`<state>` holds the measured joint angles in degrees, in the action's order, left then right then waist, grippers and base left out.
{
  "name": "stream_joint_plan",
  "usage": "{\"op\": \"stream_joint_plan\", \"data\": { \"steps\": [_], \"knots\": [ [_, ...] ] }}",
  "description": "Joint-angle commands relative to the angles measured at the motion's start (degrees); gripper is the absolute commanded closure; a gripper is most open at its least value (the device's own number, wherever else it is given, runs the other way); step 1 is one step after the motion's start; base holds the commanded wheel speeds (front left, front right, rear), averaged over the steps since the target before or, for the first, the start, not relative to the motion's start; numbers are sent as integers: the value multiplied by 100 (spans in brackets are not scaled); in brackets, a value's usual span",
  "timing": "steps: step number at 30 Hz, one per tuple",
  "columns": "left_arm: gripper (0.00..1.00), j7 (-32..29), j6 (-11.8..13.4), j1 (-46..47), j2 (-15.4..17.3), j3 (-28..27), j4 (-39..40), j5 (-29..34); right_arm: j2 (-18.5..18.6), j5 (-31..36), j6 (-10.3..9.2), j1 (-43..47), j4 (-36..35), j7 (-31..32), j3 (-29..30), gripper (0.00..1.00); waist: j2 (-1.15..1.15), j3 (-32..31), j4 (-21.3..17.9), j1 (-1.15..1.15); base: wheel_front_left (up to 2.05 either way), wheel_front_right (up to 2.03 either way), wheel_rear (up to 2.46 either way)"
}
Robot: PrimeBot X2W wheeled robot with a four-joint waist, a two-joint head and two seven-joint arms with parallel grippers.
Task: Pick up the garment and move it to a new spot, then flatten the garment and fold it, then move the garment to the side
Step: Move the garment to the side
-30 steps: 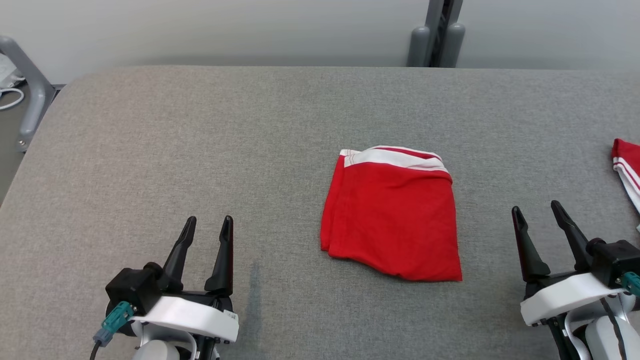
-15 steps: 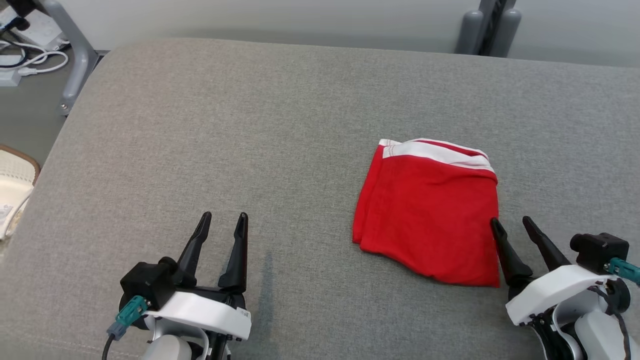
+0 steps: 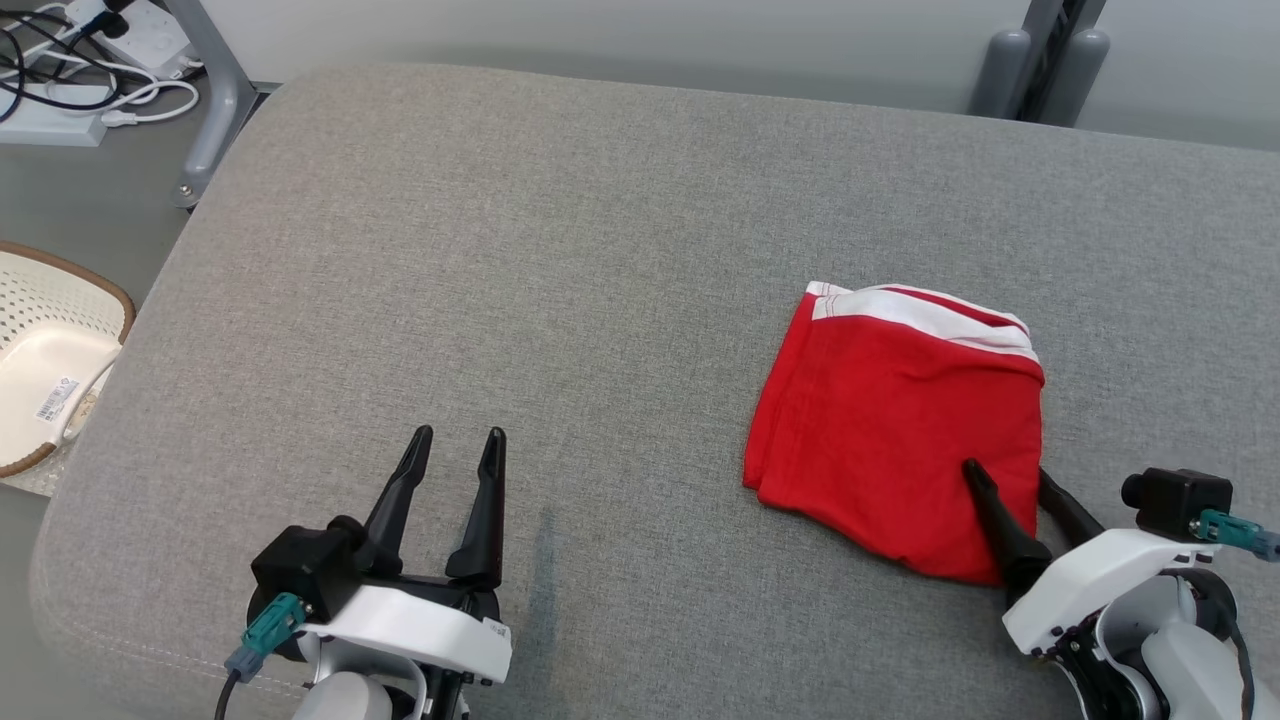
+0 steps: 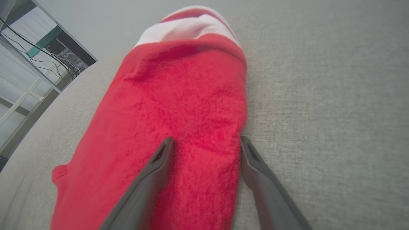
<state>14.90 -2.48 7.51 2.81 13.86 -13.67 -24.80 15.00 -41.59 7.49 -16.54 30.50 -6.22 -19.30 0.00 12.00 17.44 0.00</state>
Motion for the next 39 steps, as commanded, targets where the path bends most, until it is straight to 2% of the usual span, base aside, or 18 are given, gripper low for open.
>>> {"op": "stream_joint_plan", "data": {
  "steps": [1, 4, 5, 6, 13, 21, 25, 30, 36, 37, 39],
  "knots": [
    [0, 24, 13, 25, 24, -5, 22, -2, 31, -32, 0, -34, 61, 60, -54, 0, 0, 0, 3, 0, 0, 0, 0],
    [0, 24, 40, 28, 24, 17, 34, 67, 34, -130, 0, -100, 168, 145, -194, 0, 0, 6, -4, 0, 0, 0, 0],
    [0, 24, 43, 25, 24, 19, 36, 69, 45, -142, 0, -128, 189, 141, -254, 67, 0, 11, -10, 0, 0, 0, 0],
    [0, 24, 43, 27, 24, 19, 38, 76, 65, -153, 0, -154, 203, 150, -319, 100, 0, 17, -18, 0, 0, 0, 0],
    [0, 24, 49, 82, 24, 20, 72, 80, 228, -211, 0, -400, 314, -62, -590, 100, 0, 51, -120, 0, 0, 0, 0],
    [0, 24, -11, 138, 23, 134, 75, 116, 560, 280, -1, -765, 357, -336, -879, 100, 0, 134, -432, 0, 0, 0, 0],
    [0, 24, -17, 217, 22, 309, 89, 137, 866, 754, -1, -1019, 250, -245, -1159, 100, 0, 270, -687, 0, 0, 0, 0],
    [0, 24, -41, 435, 23, 550, 98, 241, 1422, 1203, -1, -1425, -137, -58, -1418, 100, 0, 559, -1097, 0, 0, 0, 0],
    [0, 23, -73, 808, 25, 787, 98, 331, 2159, 1347, -1, -1838, -752, 185, -1360, 100, 0, 1006, -1612, 0, 0, 0, 0],
    [0, 23, -73, 808, 25, 787, 98, 331, 2159, 1347, -1, -1838, -752, 185, -1360, 100, 0, 1006, -1612, 0, 0, 0, 0],
    [0, 24, -98, 964, 25, 876, 77, 369, 2417, 1385, -1, -1915, -956, 259, -1266, 100, 0, 1179, -1747, 0, 0, 0, 0]
  ]
}}
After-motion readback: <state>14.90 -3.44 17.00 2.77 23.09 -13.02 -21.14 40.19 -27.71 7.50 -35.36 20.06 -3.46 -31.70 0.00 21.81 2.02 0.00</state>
